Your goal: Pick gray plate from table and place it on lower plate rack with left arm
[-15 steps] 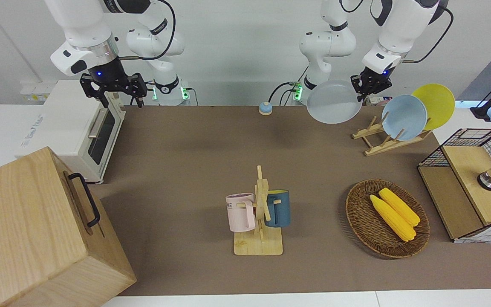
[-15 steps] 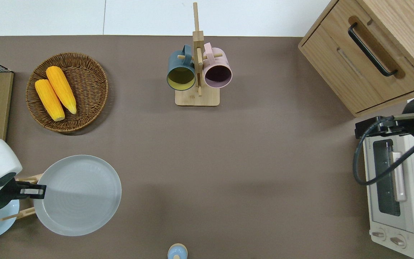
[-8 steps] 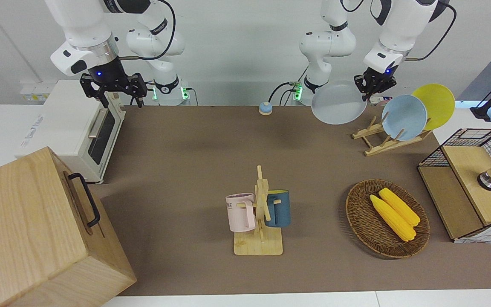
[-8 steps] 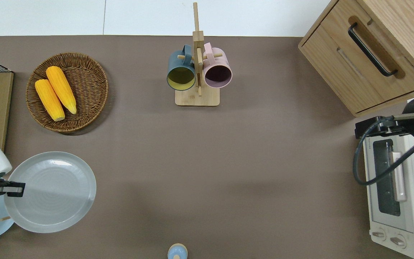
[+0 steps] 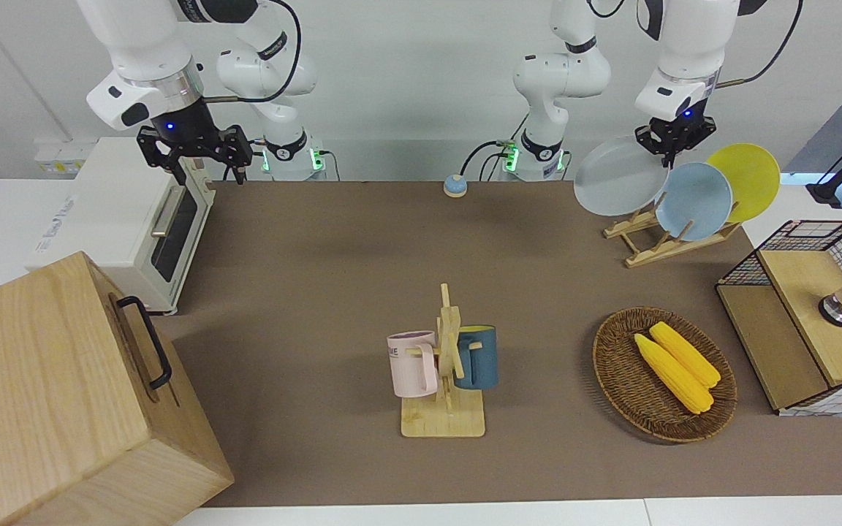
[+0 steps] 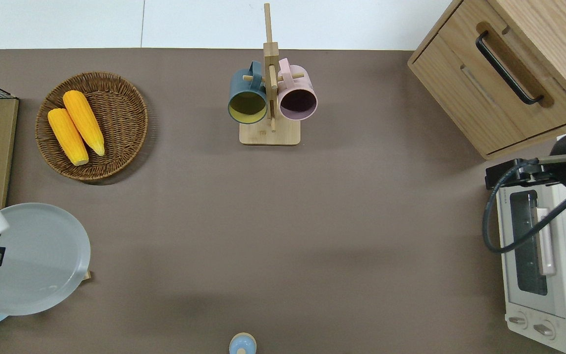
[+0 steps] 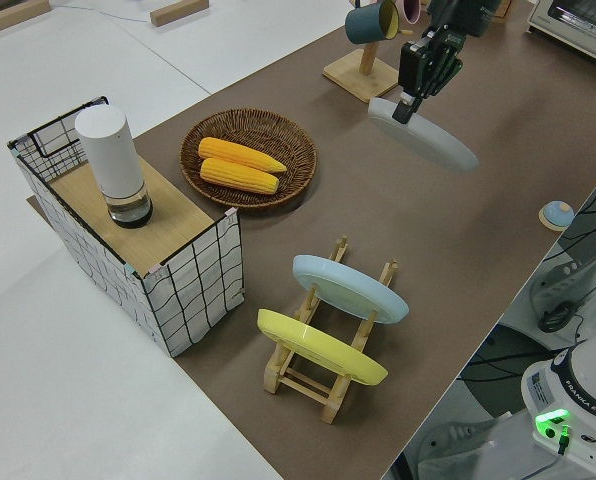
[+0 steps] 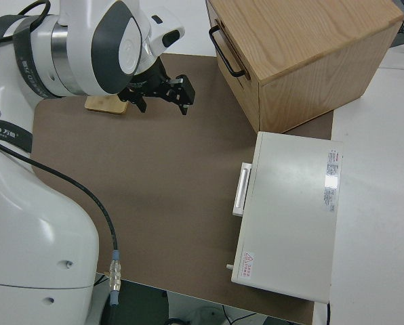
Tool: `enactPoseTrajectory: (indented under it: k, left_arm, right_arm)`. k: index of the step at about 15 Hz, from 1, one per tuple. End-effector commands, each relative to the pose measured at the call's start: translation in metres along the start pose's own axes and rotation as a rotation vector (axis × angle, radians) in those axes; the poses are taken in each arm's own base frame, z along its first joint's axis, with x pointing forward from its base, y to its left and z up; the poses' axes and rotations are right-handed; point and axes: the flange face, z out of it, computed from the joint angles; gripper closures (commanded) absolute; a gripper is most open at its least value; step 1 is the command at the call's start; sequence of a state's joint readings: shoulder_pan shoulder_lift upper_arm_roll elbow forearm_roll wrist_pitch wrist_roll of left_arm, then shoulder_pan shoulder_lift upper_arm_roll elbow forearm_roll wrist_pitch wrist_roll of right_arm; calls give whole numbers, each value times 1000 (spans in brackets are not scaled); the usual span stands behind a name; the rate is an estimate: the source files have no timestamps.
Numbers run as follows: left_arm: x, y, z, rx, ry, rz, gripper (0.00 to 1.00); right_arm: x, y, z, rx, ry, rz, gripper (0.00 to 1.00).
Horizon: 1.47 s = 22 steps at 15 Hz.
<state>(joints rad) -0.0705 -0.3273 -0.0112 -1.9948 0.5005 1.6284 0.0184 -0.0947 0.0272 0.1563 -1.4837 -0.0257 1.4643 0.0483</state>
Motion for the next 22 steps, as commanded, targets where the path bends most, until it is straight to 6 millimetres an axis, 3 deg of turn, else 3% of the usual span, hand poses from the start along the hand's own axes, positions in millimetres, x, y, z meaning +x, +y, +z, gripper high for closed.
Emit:
enactPoseTrajectory:
  k: [1, 8, 17, 22]
  left_arm:
    - [4, 5, -5, 117, -12, -44, 1000]
    - [5, 11, 10, 283, -1, -170, 1000]
    - [0, 51, 69, 509, 60, -369, 1000]
    - [-13, 70, 98, 546, 39, -359, 1000]
  right_arm:
    - [0, -1, -3, 3, 5, 2, 17]
    - [0, -1, -3, 3, 5, 2, 17]
    - [0, -1, -3, 3, 5, 2, 17]
    - [0, -1, -3, 3, 5, 2, 17]
